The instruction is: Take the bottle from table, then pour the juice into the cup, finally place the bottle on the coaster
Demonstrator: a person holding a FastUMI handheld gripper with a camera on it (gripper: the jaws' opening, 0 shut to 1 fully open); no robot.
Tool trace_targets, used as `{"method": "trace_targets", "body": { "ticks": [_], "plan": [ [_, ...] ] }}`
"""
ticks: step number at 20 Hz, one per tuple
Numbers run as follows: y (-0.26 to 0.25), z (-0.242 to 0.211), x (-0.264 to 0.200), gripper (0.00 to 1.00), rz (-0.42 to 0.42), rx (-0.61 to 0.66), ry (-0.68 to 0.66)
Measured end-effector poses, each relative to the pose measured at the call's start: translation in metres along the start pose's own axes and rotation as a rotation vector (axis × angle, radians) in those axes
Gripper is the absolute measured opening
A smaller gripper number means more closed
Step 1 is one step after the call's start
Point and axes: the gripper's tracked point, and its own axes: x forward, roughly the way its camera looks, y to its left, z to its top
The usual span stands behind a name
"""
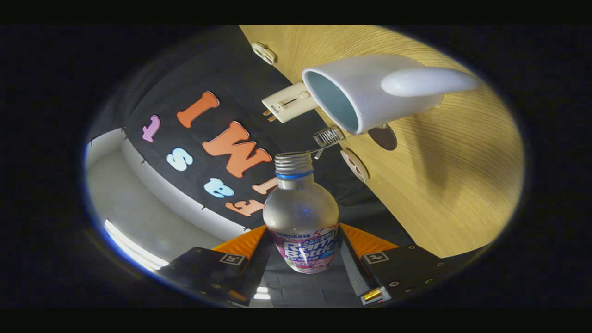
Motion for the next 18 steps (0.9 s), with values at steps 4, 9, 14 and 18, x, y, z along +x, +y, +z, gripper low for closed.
{"method": "trace_targets", "body": {
  "ticks": [4, 9, 14, 18],
  "plan": [
    [0.003, 0.0, -0.003, 0.77, 0.017, 0.015, -0.003],
    [0.008, 0.001, -0.003, 0.77, 0.039, 0.033, -0.004],
    [0.009, 0.004, -0.003, 0.77, 0.037, 0.031, -0.01],
    [0.009, 0.01, -0.004, 0.77, 0.036, 0.031, -0.027]
  ]
}}
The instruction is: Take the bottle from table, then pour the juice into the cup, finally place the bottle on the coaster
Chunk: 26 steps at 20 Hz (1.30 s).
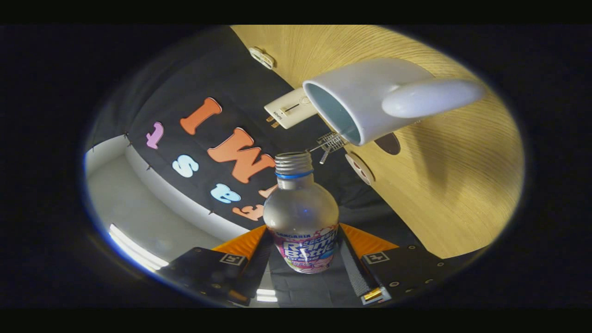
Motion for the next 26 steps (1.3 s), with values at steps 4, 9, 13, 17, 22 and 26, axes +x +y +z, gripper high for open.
{"method": "trace_targets", "body": {
  "ticks": [4, 9, 13, 17, 22, 26],
  "plan": [
    [0.001, -0.003, -0.001, 0.77, -0.001, 0.0, 0.009],
    [0.005, -0.005, 0.0, 0.77, 0.002, 0.002, 0.014],
    [0.007, -0.006, -0.001, 0.77, 0.006, 0.002, 0.015],
    [-0.006, 0.001, 0.0, 0.77, -0.053, -0.074, -0.001],
    [-0.017, 0.022, -0.006, 0.77, -0.119, -0.238, -0.055],
    [-0.023, 0.039, -0.015, 0.77, -0.195, -0.483, -0.113]
  ]
}}
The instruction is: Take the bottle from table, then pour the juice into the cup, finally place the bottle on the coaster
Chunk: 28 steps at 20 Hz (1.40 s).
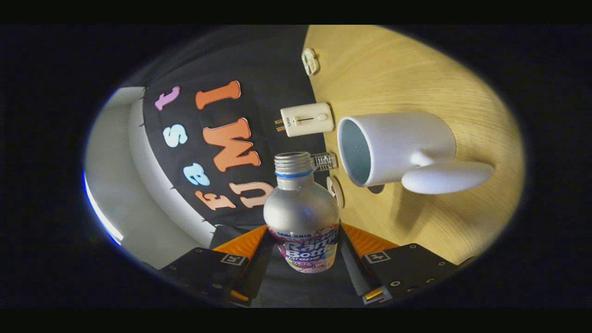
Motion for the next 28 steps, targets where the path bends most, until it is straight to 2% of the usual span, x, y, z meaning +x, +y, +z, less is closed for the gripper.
{"method": "trace_targets", "body": {
  "ticks": [11, 21, 28],
  "plan": [
    [0.024, 0.023, -0.007, 0.77, -0.112, -0.658, -0.117],
    [0.039, 0.011, 0.018, 0.77, -0.118, -0.958, -0.077],
    [0.05, 0.013, 0.049, 0.78, -0.144, -1.184, -0.101]
  ]
}}
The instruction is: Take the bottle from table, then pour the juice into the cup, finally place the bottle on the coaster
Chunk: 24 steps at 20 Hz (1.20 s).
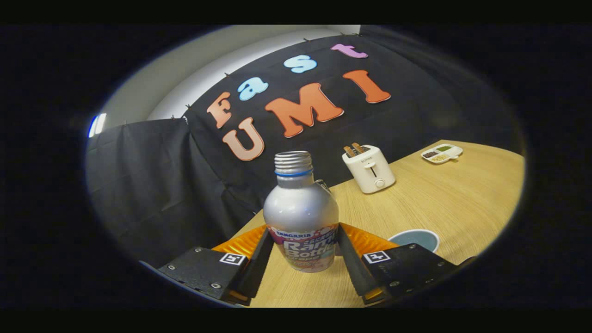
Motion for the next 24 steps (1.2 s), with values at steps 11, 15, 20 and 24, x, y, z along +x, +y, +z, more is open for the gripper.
{"method": "trace_targets", "body": {
  "ticks": [11, 15, 20, 24],
  "plan": [
    [-0.022, -0.02, 0.079, 0.77, -0.09, -0.175, 0.027],
    [-0.028, -0.03, 0.096, 0.77, -0.115, -0.224, 0.048],
    [-0.04, -0.038, 0.105, 0.77, -0.149, -0.27, 0.068],
    [-0.042, -0.041, 0.107, 0.78, -0.152, -0.285, 0.074]
  ]
}}
